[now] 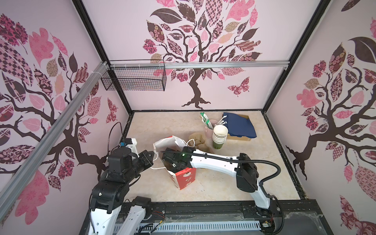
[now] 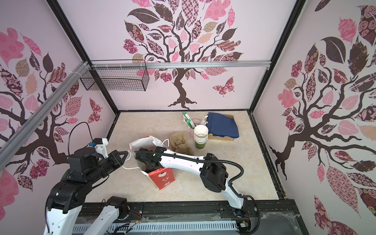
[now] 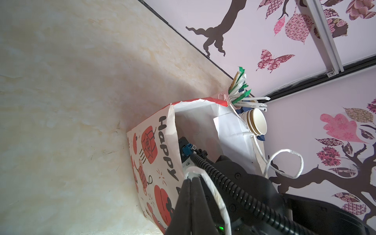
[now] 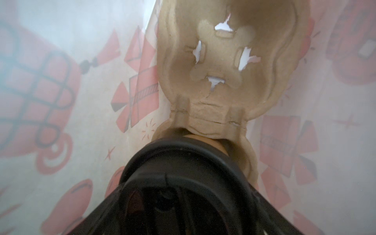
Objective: Pack a coffee takeout order
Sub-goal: Place the coffee cup in the cup tray.
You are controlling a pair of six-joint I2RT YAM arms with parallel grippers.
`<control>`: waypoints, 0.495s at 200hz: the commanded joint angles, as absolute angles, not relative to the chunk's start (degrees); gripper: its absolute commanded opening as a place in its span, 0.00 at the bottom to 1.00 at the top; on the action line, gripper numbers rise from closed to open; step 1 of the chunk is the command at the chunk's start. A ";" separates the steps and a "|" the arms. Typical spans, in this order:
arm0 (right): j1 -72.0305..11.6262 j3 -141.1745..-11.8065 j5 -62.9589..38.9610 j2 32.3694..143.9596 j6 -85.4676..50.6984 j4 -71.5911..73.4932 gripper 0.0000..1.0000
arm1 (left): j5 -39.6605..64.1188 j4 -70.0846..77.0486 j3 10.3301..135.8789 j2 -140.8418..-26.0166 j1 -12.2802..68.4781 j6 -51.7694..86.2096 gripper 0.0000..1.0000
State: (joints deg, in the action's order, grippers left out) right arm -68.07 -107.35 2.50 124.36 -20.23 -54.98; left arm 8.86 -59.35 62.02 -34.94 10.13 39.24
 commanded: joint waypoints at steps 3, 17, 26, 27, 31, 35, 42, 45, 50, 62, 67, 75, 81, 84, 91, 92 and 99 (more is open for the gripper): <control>-67.68 -97.02 3.56 140.18 -18.81 -57.97 0.82 | 7.82 -59.00 59.91 -33.95 10.27 39.29 0.00; -67.66 -97.05 3.60 139.61 -18.81 -57.94 0.82 | 8.25 -58.46 59.49 -33.80 10.20 39.64 0.00; -67.68 -97.54 4.01 139.16 -18.81 -58.32 0.83 | 8.56 -58.08 59.28 -33.84 10.17 39.88 0.00; -67.68 -97.64 4.07 139.10 -18.81 -58.39 0.83 | 8.59 -58.00 59.22 -33.84 10.18 39.94 0.00; -67.68 -97.99 4.12 138.95 -18.81 -58.65 0.83 | 8.76 -57.74 59.04 -33.79 10.20 39.96 0.00; -67.68 -98.50 4.15 138.87 -18.82 -59.05 0.83 | 8.87 -57.46 58.89 -33.75 10.21 40.13 0.00; -67.63 -99.35 4.20 138.59 -18.72 -59.65 0.83 | 9.27 -57.01 58.67 -33.67 10.23 40.25 0.00; -67.67 -99.80 4.29 138.46 -18.73 -59.88 0.83 | 9.50 -56.81 58.61 -33.66 10.22 40.35 0.00; -67.68 -100.45 4.21 138.22 -18.73 -60.27 0.83 | 9.70 -56.57 58.49 -33.64 10.27 40.40 0.00; -67.68 -101.94 4.18 137.37 -18.68 -60.98 0.84 | 10.16 -56.36 58.51 -33.65 10.20 40.34 0.00; -67.68 -102.60 4.27 137.07 -18.73 -61.39 0.85 | 10.34 -56.17 58.51 -33.66 10.24 40.36 0.00; -67.68 -103.80 4.47 136.69 -18.68 -62.06 0.87 | 10.83 -55.86 58.44 -33.74 10.24 40.26 0.00; -67.68 -104.81 4.52 136.46 -18.55 -62.74 0.88 | 11.25 -55.65 58.43 -33.79 10.25 40.17 0.00; -67.62 -105.30 4.62 136.37 -18.47 -62.99 0.88 | 11.44 -55.53 58.38 -33.83 10.21 40.12 0.00; -67.67 -106.35 4.93 136.16 -18.50 -63.50 0.89 | 12.00 -55.24 58.28 -33.98 10.20 40.08 0.00; -67.67 -106.52 4.97 136.11 -18.48 -63.57 0.89 | 12.06 -55.26 58.27 -34.00 10.24 40.08 0.00; -67.68 -107.65 5.12 135.97 -18.30 -64.32 0.90 | 12.53 -54.96 58.11 -34.18 10.27 40.08 0.00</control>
